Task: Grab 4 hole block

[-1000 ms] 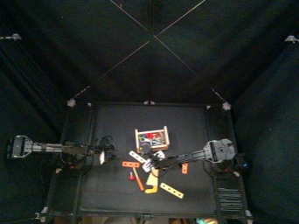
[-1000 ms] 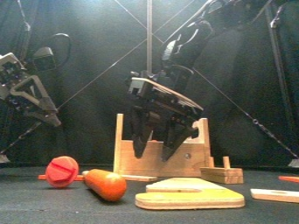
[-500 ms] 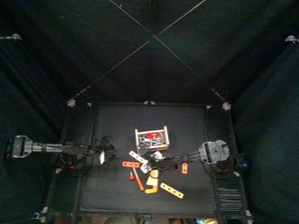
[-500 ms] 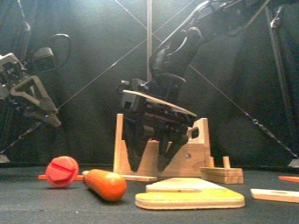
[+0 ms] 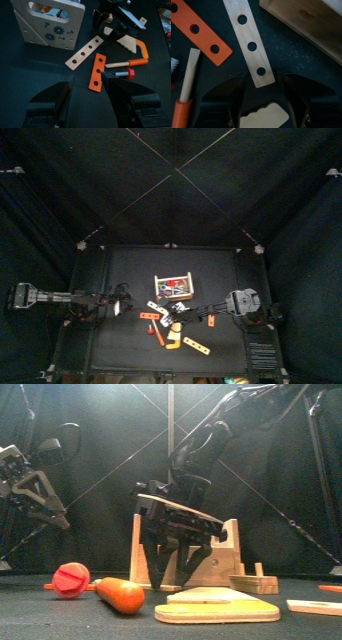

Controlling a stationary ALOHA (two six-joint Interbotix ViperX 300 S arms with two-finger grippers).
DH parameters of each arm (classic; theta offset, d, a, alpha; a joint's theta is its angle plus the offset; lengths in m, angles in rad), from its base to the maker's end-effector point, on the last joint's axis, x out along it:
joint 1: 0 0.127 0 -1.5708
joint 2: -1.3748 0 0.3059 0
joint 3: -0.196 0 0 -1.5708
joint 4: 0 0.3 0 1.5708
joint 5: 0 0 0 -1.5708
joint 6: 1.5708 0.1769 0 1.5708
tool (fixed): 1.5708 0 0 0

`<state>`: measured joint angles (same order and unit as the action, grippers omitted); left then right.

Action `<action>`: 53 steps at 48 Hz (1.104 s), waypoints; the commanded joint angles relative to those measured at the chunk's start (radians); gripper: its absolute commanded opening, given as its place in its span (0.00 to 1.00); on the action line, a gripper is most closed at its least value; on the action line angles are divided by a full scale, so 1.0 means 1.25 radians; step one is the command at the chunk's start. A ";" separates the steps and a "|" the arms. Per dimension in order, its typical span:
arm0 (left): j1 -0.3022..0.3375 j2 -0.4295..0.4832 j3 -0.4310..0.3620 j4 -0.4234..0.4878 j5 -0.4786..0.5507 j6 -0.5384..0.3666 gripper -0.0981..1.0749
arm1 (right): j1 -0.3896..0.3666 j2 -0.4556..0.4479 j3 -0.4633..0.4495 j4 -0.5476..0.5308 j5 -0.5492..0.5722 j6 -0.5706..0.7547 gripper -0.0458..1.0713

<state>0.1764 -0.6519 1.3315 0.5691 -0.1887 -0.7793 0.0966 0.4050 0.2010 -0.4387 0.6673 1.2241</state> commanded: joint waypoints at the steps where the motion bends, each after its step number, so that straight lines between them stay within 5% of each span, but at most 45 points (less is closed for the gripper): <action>1: 0.002 0.002 -0.006 -0.001 -0.004 0.001 0.81 | 0.001 -0.010 -0.002 0.012 -0.010 0.004 0.77; 14: 0.004 0.002 -0.006 -0.001 -0.002 0.001 0.81 | 0.004 -0.005 0.009 0.028 -0.004 0.005 0.69; 29: 0.005 0.002 -0.006 -0.005 -0.004 0.000 0.81 | 0.025 -0.050 -0.011 0.009 0.038 0.005 0.47; 53: 0.004 0.002 -0.006 -0.021 -0.002 0.001 0.81 | 0.042 -0.061 -0.049 -0.011 0.074 0.004 0.46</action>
<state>0.1795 -0.6504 1.3330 0.5446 -0.1887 -0.7793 0.1549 0.3743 0.1611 -0.4479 0.7593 1.2287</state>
